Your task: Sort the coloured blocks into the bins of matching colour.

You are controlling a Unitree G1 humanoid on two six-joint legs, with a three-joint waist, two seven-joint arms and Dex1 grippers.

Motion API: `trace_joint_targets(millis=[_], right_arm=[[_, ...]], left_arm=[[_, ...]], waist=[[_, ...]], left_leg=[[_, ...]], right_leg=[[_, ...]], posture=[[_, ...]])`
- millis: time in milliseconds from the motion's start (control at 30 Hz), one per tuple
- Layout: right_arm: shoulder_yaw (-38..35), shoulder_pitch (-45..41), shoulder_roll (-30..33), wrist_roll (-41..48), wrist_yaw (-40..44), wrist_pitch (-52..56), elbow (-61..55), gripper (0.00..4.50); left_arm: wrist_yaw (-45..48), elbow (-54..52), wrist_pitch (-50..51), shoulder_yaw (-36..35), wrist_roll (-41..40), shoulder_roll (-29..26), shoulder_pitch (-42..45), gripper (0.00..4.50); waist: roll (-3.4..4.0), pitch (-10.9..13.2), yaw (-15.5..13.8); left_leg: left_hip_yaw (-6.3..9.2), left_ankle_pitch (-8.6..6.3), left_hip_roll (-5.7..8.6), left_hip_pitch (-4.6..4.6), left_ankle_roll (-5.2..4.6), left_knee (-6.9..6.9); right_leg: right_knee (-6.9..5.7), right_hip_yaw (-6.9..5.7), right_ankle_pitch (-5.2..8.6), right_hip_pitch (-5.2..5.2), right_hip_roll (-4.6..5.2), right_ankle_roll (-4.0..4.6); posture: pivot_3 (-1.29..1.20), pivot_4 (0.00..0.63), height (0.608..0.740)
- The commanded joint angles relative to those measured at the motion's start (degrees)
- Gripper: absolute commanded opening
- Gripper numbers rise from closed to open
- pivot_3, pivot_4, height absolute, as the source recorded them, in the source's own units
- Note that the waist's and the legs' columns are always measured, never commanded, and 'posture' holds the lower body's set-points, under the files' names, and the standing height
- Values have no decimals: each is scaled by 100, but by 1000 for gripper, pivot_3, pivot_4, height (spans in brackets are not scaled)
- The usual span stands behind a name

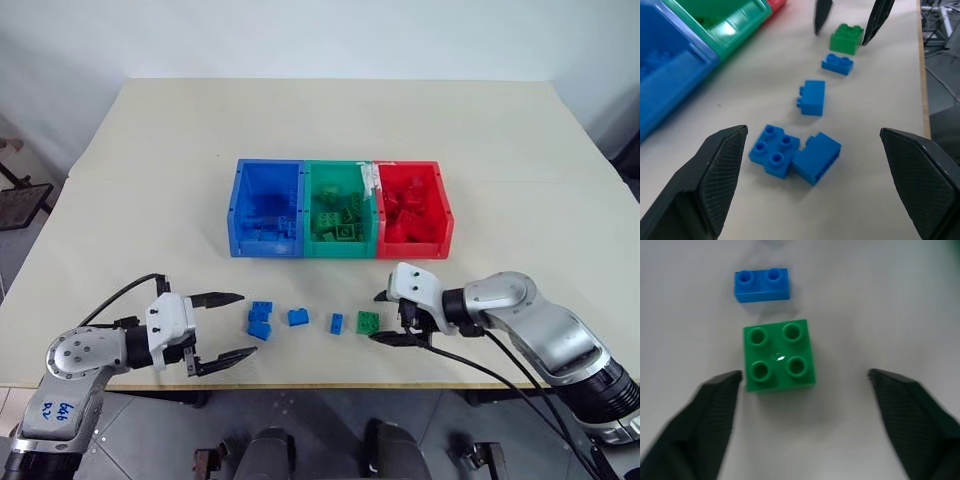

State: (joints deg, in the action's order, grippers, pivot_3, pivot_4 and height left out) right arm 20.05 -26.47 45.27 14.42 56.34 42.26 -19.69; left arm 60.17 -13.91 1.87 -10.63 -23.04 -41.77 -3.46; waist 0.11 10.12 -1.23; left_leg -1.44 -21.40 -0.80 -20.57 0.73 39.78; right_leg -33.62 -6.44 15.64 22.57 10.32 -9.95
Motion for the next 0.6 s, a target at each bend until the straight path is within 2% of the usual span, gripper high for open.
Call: trace_joint_targets(millis=[33, 133, 200, 333, 433, 600], right_arm=[[-29, -141, -172, 35, -3, 63, 2, 2522], [-38, -148, -210, -30, 27, -27, 77, 1461], [-139, -141, -255, 25, 30, -104, 158, 1453], [-808, -378, -640, 582, 176, -569, 300, 1453], [-1212, -1151, -1381, 639, -539, -460, 913, 1453], [-1259, -2048, -2015, 51, -1298, -1086, 2108, 1453]], left_arm=[[-67, -202, -106, -92, -71, 28, -20, 4500], [-106, -181, -144, -47, -71, 103, 35, 4500], [-172, -178, -140, -27, -99, 191, 76, 4500], [-638, -270, 38, -156, -274, 569, 111, 4500], [-1086, -314, 199, -362, -360, 824, 37, 4500], [-1489, -237, 280, -786, -425, 957, -194, 4500]], waist=[[0, 0, 8], [0, 0, 10], [0, 0, 5], [0, 0, 9], [0, 0, 103], [0, -1, 177]], left_leg=[[0, 0, 0, 1, 0, 0], [-1, 0, 0, 2, 0, 0], [-1, 0, 0, 1, 0, 0], [-1, 0, 1, 1, 0, 0], [-1, 0, -1, 3, 0, 5], [-1, -2, -3, 16, 5, -7]], right_leg=[[-2, 0, 0, 0, 0, 0], [-3, 0, 0, 0, 0, 0], [-2, 0, 0, 0, 0, 0], [-2, 0, 0, 0, 0, 0], [-11, 1, 0, 1, 0, 0], [-23, -2, 0, 3, 0, 0]], posture=[[0, 150, 740], [0, 150, 740], [0, 150, 740], [0, 150, 740], [0, 150, 740], [0, 150, 740]])
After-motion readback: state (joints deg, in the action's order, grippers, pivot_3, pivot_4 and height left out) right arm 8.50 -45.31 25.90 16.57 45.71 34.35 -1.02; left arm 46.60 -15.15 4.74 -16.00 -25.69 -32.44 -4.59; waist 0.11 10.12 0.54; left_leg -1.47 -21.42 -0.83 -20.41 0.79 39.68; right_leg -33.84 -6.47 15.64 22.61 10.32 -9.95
